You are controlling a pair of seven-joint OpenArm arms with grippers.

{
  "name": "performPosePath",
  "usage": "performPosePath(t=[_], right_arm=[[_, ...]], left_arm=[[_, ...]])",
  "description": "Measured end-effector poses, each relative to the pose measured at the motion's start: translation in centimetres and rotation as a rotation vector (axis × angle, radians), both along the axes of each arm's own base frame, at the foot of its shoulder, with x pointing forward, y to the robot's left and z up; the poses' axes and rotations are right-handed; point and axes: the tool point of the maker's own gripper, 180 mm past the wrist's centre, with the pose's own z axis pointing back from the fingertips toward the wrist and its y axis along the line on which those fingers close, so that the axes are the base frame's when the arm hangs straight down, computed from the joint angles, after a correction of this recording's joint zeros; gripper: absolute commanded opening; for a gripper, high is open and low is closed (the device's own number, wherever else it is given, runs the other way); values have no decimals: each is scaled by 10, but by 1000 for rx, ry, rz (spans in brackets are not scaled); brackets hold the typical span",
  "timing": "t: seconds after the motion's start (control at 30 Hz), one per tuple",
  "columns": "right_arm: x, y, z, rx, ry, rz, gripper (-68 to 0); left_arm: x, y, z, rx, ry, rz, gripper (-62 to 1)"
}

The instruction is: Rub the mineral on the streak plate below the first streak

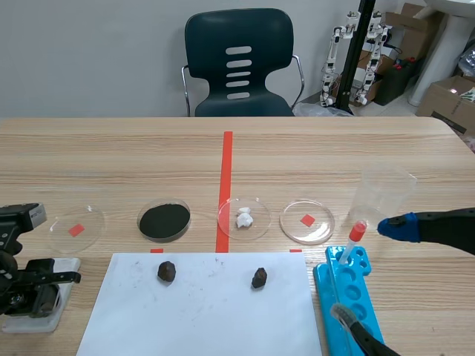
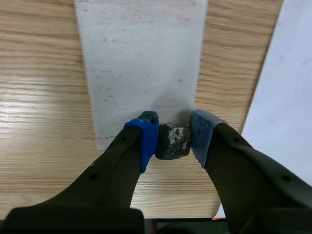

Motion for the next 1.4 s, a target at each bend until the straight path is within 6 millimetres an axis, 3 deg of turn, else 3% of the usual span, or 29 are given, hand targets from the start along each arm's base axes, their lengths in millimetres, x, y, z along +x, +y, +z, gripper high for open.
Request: performPosePath(t=[0.37, 0.5, 0.67, 0.9, 1.2, 1.4], right_arm=[[0, 0, 0, -1, 0, 0, -146], [0, 0, 0, -1, 0, 0, -146], [0, 0, 0, 0, 0, 0, -146], [0, 0, 0, 0, 0, 0, -146], [0, 0, 0, 0, 0, 0, -146], [0, 0, 0, 0, 0, 0, -146]], left_arm=[[-4, 6, -2, 71, 20, 19, -558], [-6, 36, 1, 234, 32, 33, -558], [-11, 52, 3, 315, 58, 50, -558], [-10, 43, 1, 254, 57, 44, -558], [-3, -1, -1, 3, 18, -7, -558], [-2, -3, -1, -7, 15, -10, -558]])
